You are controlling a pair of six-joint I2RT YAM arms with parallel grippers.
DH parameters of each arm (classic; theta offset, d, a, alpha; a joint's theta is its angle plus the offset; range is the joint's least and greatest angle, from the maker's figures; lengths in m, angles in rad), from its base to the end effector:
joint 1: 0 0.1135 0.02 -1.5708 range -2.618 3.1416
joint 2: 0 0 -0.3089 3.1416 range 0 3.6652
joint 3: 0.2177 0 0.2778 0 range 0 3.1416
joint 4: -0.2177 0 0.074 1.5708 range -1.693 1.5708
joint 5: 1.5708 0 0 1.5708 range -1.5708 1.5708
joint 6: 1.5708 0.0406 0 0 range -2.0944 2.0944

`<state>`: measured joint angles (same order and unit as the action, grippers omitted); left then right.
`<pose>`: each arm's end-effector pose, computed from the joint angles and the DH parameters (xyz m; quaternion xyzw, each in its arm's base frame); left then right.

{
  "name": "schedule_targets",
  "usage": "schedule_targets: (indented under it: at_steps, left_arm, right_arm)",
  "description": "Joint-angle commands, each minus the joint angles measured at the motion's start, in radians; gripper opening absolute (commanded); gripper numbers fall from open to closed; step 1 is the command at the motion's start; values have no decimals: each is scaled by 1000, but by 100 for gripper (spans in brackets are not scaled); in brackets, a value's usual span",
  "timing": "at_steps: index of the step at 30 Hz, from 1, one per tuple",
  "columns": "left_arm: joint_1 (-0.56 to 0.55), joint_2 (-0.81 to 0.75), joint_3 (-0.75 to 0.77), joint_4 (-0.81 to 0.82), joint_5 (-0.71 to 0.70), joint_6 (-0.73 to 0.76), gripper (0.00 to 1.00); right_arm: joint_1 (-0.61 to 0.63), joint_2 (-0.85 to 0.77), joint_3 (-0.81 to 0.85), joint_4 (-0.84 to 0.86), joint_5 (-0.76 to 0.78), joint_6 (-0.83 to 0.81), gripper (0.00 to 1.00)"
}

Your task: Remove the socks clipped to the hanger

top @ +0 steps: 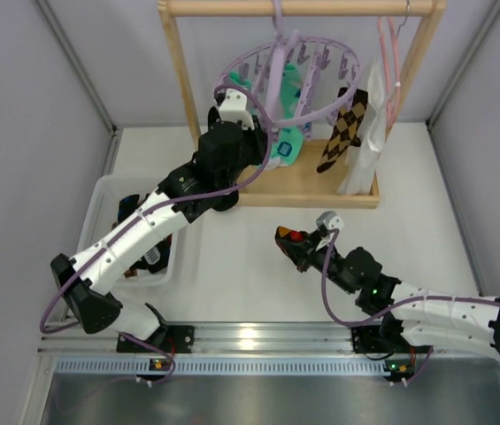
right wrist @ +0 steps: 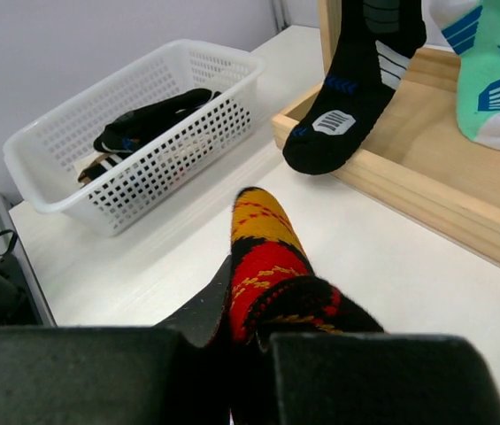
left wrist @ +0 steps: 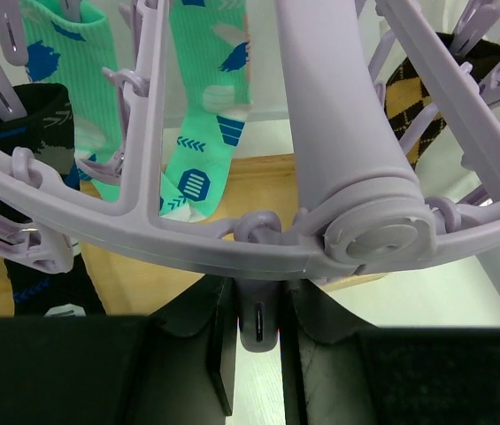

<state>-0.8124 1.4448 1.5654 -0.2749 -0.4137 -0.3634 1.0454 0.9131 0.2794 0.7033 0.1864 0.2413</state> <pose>0.2547 -0.2451 0.4951 0.0352 0.7544 -0.2233 0.6163 0.1063 0.1683 0.2536 -0.2031 0.6516 0.3860 0.6206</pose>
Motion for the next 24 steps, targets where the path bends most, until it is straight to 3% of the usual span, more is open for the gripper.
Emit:
schedule_targets:
  at_steps: [1,2,4,5,6,9,11,15,20,24]
  left_arm:
    - [-1,3,30,57,7,17,0]
    - [-1,0,22,57,15,17,1]
    - [-1,-20,-5,57,36,17,37]
    - [-1,-27,-19,57,39,17,48]
    - [-1,-52,-34,56,41,18,70]
    - [-1,-121,-111,48,43,35,91]
    - [-1,-190,-174,28,6,49,98]
    - [-1,-313,-255,-111,-170,52,98]
    - [1,-441,-251,-478,-531,-66,98]
    - [10,-558,-242,-631,-644,-121,98]
  right_arm:
    - [13,-40,14,-22,30,-13,0]
    - [13,-43,9,-31,27,-11,0]
    - [13,-48,4,-34,-2,-5,0]
    - [13,-51,4,-48,-8,-4,0]
    - [13,-60,10,-57,-8,-5,0]
    - [13,-82,29,-114,4,-8,0]
    - [13,-80,56,-196,8,-19,0]
    - [13,-22,192,-316,-78,-63,0]
    - [15,134,377,-424,-254,-149,0]
    - [19,332,597,-478,-381,-194,0]
